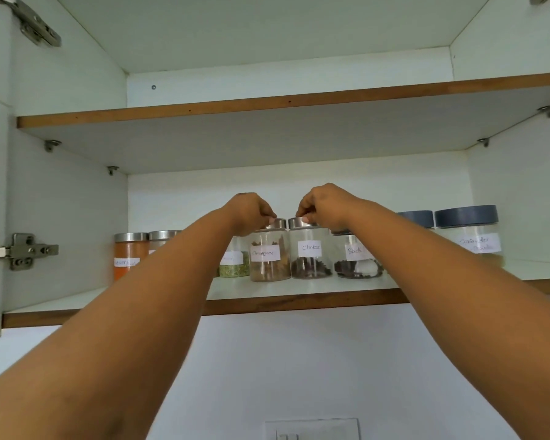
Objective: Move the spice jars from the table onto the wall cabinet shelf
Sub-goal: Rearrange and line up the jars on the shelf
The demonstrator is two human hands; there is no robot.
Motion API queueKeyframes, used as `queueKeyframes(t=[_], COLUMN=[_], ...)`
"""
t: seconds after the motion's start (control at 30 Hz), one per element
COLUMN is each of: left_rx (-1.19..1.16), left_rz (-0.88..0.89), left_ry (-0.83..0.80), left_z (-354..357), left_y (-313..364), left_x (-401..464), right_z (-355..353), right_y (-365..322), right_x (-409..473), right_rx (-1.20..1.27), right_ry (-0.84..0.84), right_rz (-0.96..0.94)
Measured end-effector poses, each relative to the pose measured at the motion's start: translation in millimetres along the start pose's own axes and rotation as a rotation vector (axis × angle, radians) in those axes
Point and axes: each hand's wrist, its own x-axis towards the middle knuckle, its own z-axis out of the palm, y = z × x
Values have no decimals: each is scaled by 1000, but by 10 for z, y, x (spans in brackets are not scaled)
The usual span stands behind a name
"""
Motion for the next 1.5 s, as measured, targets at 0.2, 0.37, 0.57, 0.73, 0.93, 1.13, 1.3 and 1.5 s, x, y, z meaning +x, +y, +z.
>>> queueKeyframes(t=[0.2, 0.37, 0.57, 0.73, 0.93, 1.13, 1.3, 1.5], left_rx=[144, 159, 130, 61, 4, -258, -368, -344], left_rz=[-4, -3, 4, -3, 16, 4, -506, -657], left_ry=[12, 13, 23, 36, 65, 164, 665, 384], left_z=[196, 318, 440, 464, 513, 618, 414, 384], left_y=[-32, -118, -217, -297, -368, -467, -1017, -1288], left_x=[217, 413, 529, 573, 578, 489, 331, 184], right_z=[160, 304, 383, 561, 623, 713, 721, 730], right_y=[-137, -203, -153, -175, -85, -7, 31, 4], right_x=[267, 427, 518, 705, 661, 599, 555, 573], right_rx=[-213, -343, -380, -377, -284, -251, -234, -225], right_ry=[-76, -91, -95, -87, -31, 51, 136, 200], right_rz=[98, 168, 201, 219, 262, 189, 86, 60])
